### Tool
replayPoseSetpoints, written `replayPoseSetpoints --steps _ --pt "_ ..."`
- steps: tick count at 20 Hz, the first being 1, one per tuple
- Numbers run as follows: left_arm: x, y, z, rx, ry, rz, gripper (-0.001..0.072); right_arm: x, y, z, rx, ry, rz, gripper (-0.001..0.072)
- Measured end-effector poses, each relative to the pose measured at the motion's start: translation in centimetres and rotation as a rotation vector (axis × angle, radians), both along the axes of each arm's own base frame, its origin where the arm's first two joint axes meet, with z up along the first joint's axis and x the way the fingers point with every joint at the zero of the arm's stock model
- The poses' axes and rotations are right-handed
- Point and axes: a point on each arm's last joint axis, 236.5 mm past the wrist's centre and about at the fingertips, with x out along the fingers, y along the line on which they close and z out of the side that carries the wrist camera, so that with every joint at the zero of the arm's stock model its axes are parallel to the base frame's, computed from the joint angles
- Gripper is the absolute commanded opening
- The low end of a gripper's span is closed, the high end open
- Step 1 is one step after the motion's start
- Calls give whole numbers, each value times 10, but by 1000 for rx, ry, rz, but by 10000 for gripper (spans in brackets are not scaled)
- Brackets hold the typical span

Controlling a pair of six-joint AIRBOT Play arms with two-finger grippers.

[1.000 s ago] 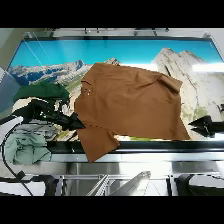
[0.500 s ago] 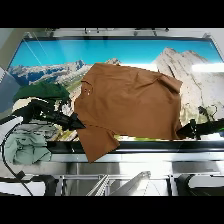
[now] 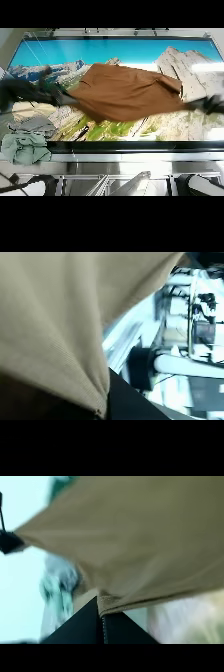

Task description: Fold the shirts.

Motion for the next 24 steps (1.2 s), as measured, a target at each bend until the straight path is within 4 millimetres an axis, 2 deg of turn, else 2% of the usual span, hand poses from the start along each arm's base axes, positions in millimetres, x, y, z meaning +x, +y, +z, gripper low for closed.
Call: replayPoseSetpoints --steps 1,2,4,5,6,8,10,11,12,14,16,17,19,20,24 --pt "-1 6 43 -13 -122 5 29 -1 4 60 5 -184 -31 14" --pt "-7 13 86 -16 -245 14 29 -10 10 116 -4 -357 -55 14" --pt "-28 30 169 27 -487 67 29 -42 22 214 -64 -663 -125 14" --pt "-43 36 201 66 -589 95 29 -60 30 251 -110 -779 -156 13" --pt "-58 42 230 115 -687 135 29 -78 41 281 -156 -877 -175 13" --pt "-88 42 271 211 -841 189 29 -110 67 328 -227 -1034 -190 14" --pt "-111 34 295 280 -942 201 29 -126 82 354 -270 -1112 -205 14" --pt "-117 30 301 297 -972 192 29 -127 84 360 -290 -1128 -220 14" --pt "-119 27 306 302 -989 181 29 -123 82 361 -321 -1119 -239 13" --pt "-109 30 302 279 -954 164 29 -105 67 348 -385 -1048 -278 14" --pt "-85 34 282 206 -852 124 29 -80 47 323 -414 -949 -301 14" --pt "-70 35 266 171 -783 106 29 -65 36 304 -414 -883 -306 13" --pt "-35 36 221 126 -621 74 29 -29 14 252 -406 -722 -314 13" --pt "-17 35 194 120 -542 62 29 -9 3 220 -405 -632 -322 13" --pt "50 28 82 110 -268 42 28 63 -33 74 -442 -294 -337 13"
